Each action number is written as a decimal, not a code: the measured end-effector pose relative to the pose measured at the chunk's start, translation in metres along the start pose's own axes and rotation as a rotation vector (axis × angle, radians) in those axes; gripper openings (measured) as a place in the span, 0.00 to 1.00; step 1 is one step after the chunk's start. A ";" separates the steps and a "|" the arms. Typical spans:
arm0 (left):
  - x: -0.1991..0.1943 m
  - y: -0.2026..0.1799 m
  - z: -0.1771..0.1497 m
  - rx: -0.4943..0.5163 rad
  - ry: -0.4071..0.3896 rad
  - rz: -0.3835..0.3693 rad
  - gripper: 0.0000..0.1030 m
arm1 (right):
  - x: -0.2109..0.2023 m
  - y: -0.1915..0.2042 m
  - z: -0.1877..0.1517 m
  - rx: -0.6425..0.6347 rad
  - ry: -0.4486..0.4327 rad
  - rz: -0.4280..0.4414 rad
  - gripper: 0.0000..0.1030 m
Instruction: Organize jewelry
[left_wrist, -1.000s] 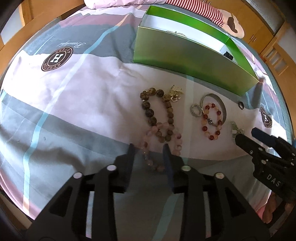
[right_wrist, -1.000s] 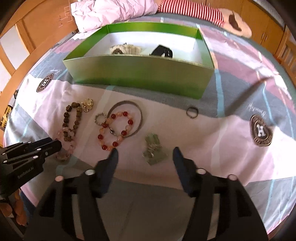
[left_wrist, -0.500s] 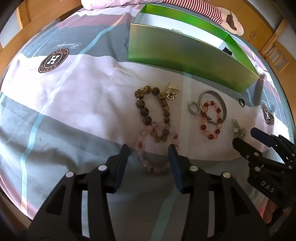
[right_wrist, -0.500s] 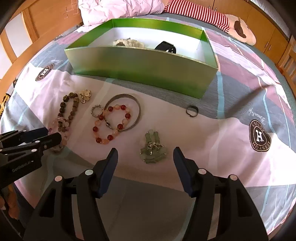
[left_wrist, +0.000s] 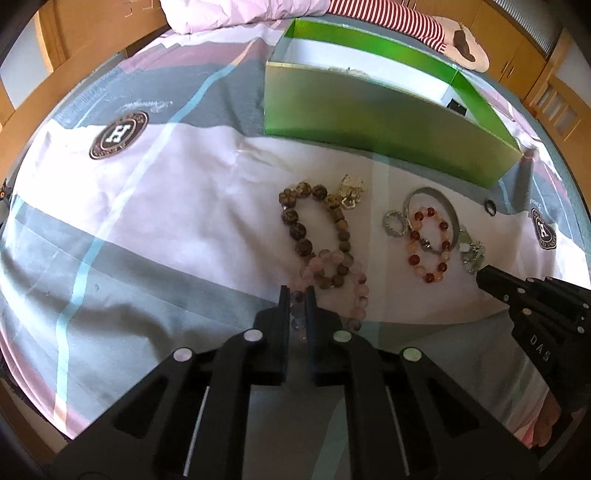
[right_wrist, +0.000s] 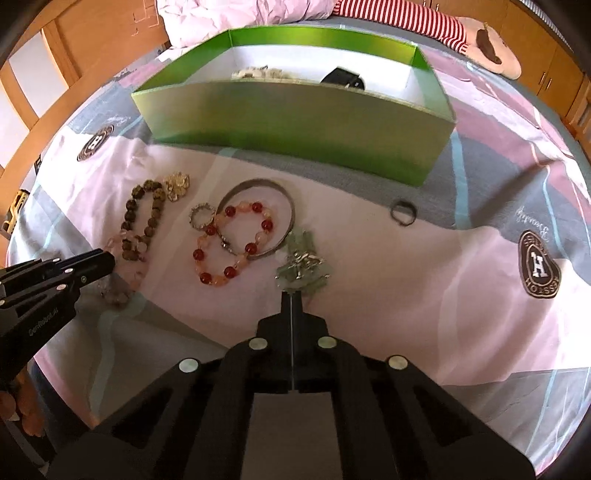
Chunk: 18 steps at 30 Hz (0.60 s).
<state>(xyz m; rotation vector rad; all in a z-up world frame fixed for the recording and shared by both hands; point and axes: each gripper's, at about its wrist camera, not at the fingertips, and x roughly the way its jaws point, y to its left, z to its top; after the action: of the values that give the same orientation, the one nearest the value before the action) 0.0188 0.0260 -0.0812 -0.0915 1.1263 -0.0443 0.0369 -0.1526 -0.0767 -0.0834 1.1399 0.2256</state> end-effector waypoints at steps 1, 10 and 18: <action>-0.004 0.000 0.001 0.003 -0.009 0.000 0.08 | -0.003 -0.001 0.001 0.003 -0.007 0.003 0.00; -0.033 -0.005 0.007 0.003 -0.072 -0.008 0.08 | -0.026 -0.003 0.011 0.005 -0.073 -0.003 0.00; -0.047 0.012 0.014 -0.023 -0.096 -0.014 0.07 | -0.034 -0.012 0.016 0.029 -0.095 -0.007 0.00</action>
<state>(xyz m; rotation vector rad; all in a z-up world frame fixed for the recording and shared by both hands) 0.0107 0.0424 -0.0338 -0.1207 1.0301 -0.0392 0.0404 -0.1657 -0.0396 -0.0506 1.0475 0.2051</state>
